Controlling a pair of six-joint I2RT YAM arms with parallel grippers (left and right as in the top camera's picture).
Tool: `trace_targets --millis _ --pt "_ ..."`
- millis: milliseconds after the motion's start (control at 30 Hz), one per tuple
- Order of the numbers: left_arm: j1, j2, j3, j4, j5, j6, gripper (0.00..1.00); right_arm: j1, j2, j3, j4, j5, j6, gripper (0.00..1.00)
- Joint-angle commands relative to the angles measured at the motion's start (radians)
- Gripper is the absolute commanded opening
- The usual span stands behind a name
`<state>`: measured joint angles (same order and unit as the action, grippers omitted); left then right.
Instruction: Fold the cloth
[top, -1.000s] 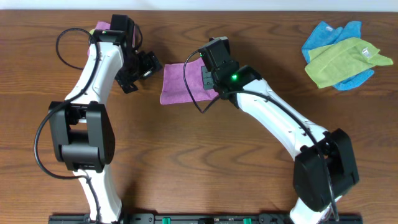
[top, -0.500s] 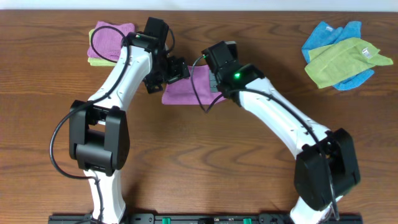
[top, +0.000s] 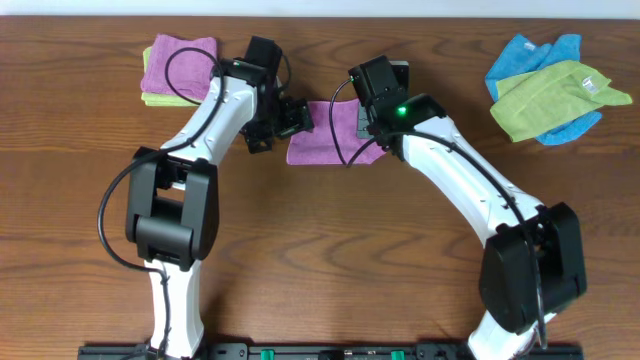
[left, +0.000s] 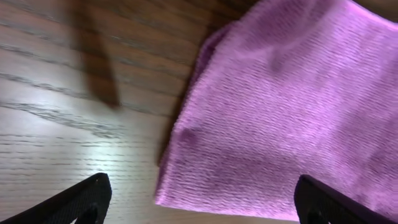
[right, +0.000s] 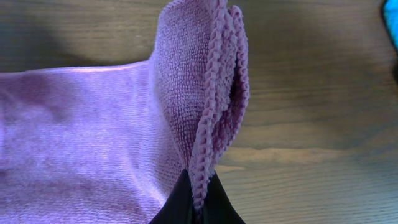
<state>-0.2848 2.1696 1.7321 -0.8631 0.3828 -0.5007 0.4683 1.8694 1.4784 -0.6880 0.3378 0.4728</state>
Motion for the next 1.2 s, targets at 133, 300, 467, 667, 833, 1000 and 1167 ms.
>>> trace_targets --millis 133,300,467,667,833,1000,1167 --pt "-0.002 0.009 -0.008 -0.002 0.002 -0.007 0.95 0.021 -0.005 0.021 0.006 -0.017 0.031 0.01" --pt "-0.002 0.009 -0.008 -0.013 -0.034 -0.008 0.95 0.040 -0.005 0.021 0.024 -0.017 0.031 0.02" --pt "0.009 0.009 -0.008 -0.054 -0.096 -0.007 0.95 0.069 -0.005 0.026 0.030 -0.017 0.027 0.02" --pt "0.045 0.009 -0.008 -0.057 -0.133 -0.008 0.95 0.098 -0.005 0.026 0.057 -0.017 0.028 0.02" --pt "0.085 0.009 -0.008 -0.060 -0.139 -0.008 0.95 0.114 -0.002 0.026 0.093 -0.017 0.028 0.02" --pt "0.114 0.009 -0.008 -0.077 -0.139 -0.008 0.95 0.123 0.019 0.026 0.145 -0.029 0.030 0.02" --pt "0.124 0.009 -0.008 -0.096 -0.139 -0.008 0.95 0.133 0.064 0.026 0.165 -0.032 0.051 0.02"
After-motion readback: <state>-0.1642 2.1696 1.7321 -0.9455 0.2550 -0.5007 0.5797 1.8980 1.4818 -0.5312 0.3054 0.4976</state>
